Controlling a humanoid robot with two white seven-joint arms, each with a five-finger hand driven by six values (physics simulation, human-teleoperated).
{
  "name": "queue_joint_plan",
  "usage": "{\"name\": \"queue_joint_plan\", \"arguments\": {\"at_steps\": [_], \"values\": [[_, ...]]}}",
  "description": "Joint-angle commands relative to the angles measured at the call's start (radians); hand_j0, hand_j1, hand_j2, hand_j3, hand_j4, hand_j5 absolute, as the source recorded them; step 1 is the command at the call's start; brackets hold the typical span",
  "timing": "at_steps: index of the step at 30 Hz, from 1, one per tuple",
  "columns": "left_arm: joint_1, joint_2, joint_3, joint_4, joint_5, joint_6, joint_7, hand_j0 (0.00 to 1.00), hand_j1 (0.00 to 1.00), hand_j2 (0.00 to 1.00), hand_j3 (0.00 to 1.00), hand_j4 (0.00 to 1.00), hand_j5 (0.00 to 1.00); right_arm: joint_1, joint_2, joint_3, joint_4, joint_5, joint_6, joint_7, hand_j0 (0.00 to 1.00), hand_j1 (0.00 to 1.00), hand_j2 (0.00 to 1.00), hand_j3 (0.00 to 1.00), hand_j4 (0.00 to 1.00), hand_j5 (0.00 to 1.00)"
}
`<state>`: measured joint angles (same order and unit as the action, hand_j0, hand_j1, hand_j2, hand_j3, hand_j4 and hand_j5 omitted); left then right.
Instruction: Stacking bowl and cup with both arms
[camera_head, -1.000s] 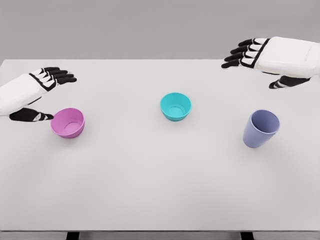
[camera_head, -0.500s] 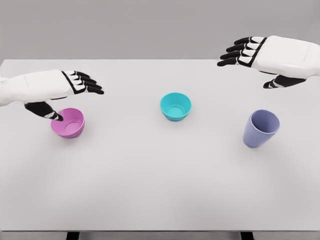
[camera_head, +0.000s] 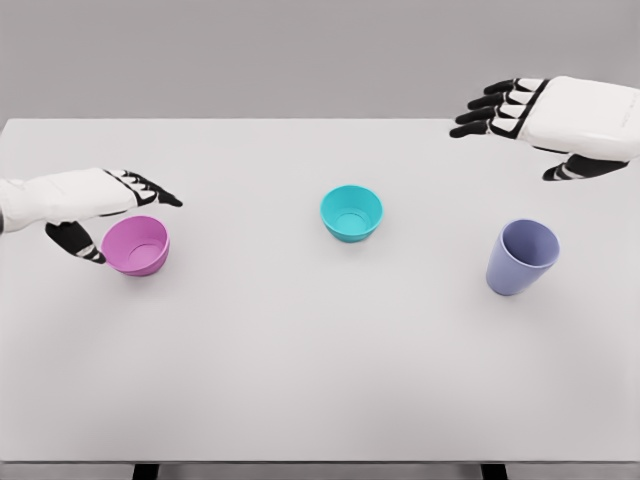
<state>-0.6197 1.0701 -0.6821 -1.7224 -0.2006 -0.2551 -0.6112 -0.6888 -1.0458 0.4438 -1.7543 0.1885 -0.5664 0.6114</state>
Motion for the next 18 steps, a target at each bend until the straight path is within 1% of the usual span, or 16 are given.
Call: {"name": "queue_joint_plan", "arguments": {"at_steps": [1, 3, 4, 5, 8, 9, 10, 11, 12, 14, 17, 18], "values": [[0.0, -0.002, -0.022, 0.001, -0.013, 0.005, 0.0, 1.0, 1.0, 1.0, 1.0, 1.0, 1.0, 0.0, -0.02, -0.002, -0.001, -0.004, 0.002, -0.001, 1.0, 1.0, 1.0, 1.0, 1.0, 1.0], [0.0, -0.009, -0.03, 0.006, -0.022, 0.007, 0.0, 1.0, 1.0, 1.0, 1.0, 1.0, 1.0, -0.003, -0.031, -0.005, 0.001, -0.004, 0.002, -0.001, 1.0, 1.0, 1.0, 1.0, 1.0, 1.0], [0.0, -0.009, -0.045, 0.007, -0.023, 0.028, 0.0, 1.0, 1.0, 1.0, 1.0, 1.0, 1.0, -0.003, -0.037, -0.005, 0.001, -0.004, 0.003, -0.001, 1.0, 1.0, 1.0, 1.0, 1.0, 1.0], [-0.002, -0.01, -0.053, 0.007, -0.023, 0.053, 0.0, 1.0, 1.0, 1.0, 1.0, 1.0, 1.0, -0.003, -0.037, -0.007, -0.001, -0.004, 0.008, -0.001, 1.0, 1.0, 1.0, 1.0, 1.0, 1.0], [-0.002, -0.01, -0.063, 0.009, -0.026, 0.054, 0.0, 1.0, 1.0, 1.0, 1.0, 1.0, 1.0, 0.0, -0.034, -0.013, 0.001, -0.006, 0.011, -0.001, 1.0, 1.0, 1.0, 1.0, 1.0, 1.0], [-0.003, -0.012, -0.068, 0.009, -0.037, 0.054, 0.0, 1.0, 1.0, 1.0, 1.0, 1.0, 1.0, -0.002, -0.019, -0.016, 0.001, -0.006, 0.011, -0.001, 1.0, 1.0, 1.0, 1.0, 1.0, 1.0], [-0.003, -0.015, -0.074, 0.009, -0.037, 0.054, 0.0, 1.0, 1.0, 1.0, 1.0, 1.0, 1.0, -0.002, 0.035, -0.054, 0.001, -0.006, 0.011, -0.001, 1.0, 1.0, 1.0, 1.0, 1.0, 1.0], [-0.002, -0.015, -0.074, 0.01, -0.037, 0.054, 0.0, 1.0, 1.0, 1.0, 1.0, 1.0, 1.0, 0.006, 0.047, -0.091, 0.001, -0.009, 0.013, -0.001, 1.0, 1.0, 1.0, 1.0, 1.0, 1.0], [-0.002, -0.015, -0.076, 0.009, -0.039, 0.054, 0.0, 1.0, 1.0, 1.0, 1.0, 1.0, 1.0, 0.021, 0.043, -0.112, 0.001, -0.023, 0.013, -0.001, 1.0, 1.0, 1.0, 1.0, 1.0, 1.0], [-0.003, -0.016, -0.076, 0.01, -0.043, 0.054, 0.0, 1.0, 1.0, 1.0, 1.0, 1.0, 1.0, 0.049, 0.017, -0.116, 0.001, -0.083, 0.013, -0.001, 1.0, 1.0, 1.0, 1.0, 1.0, 1.0], [-0.003, -0.016, -0.076, 0.012, -0.045, 0.056, 0.0, 1.0, 1.0, 1.0, 1.0, 1.0, 1.0, 0.078, 0.006, -0.114, 0.001, -0.084, 0.002, -0.001, 1.0, 1.0, 1.0, 1.0, 1.0, 1.0], [-0.005, -0.019, -0.076, 0.024, -0.049, 0.056, 0.0, 1.0, 1.0, 1.0, 1.0, 1.0, 1.0, 0.087, 0.0, -0.114, 0.001, -0.086, -0.003, -0.001, 1.0, 1.0, 1.0, 1.0, 1.0, 1.0]]}}
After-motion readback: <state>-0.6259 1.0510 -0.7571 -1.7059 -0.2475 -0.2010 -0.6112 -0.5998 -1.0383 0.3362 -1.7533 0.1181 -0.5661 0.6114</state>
